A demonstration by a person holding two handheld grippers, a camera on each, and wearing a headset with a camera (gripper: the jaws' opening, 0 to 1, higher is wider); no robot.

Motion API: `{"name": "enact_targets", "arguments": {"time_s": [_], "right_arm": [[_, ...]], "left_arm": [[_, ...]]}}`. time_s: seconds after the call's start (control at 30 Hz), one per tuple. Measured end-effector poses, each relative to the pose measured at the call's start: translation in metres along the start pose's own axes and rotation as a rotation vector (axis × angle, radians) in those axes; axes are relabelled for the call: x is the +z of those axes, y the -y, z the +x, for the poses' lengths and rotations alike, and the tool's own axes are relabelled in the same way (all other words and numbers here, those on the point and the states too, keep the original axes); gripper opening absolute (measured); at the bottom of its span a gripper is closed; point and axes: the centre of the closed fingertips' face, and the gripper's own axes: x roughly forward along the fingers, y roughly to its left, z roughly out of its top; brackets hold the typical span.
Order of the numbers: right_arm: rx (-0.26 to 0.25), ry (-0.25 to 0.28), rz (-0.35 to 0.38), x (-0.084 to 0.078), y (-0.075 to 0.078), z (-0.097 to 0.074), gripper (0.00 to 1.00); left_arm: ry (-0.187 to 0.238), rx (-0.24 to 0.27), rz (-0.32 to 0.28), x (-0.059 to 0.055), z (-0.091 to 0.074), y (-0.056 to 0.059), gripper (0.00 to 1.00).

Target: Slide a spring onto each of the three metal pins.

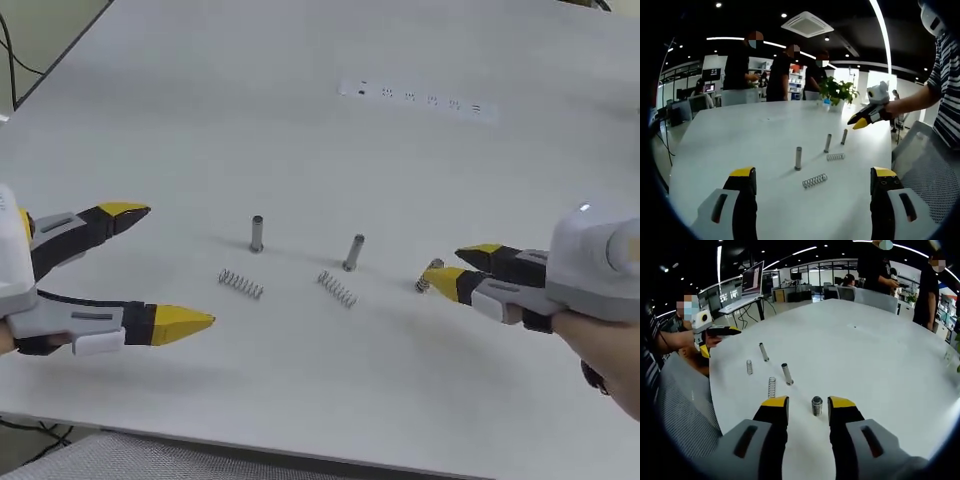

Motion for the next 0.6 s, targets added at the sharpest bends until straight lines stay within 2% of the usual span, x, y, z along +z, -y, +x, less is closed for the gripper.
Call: {"name": "enact_targets", "arguments": {"time_s": [0.33,0.6], "right_arm": [[0.008,0.013,0.04,-0.01,-0.01,-0.016,0.33],[0.051,-0.01,0.038,-0.013,-0.027,-0.011,0.31]], "left_arm": [[-0.001,0.001,-0.003,-0.001,-0.001,0.001,0.94],[0.0,-0.006,-0.004,0.0,0.0,0.004,0.94]]}}
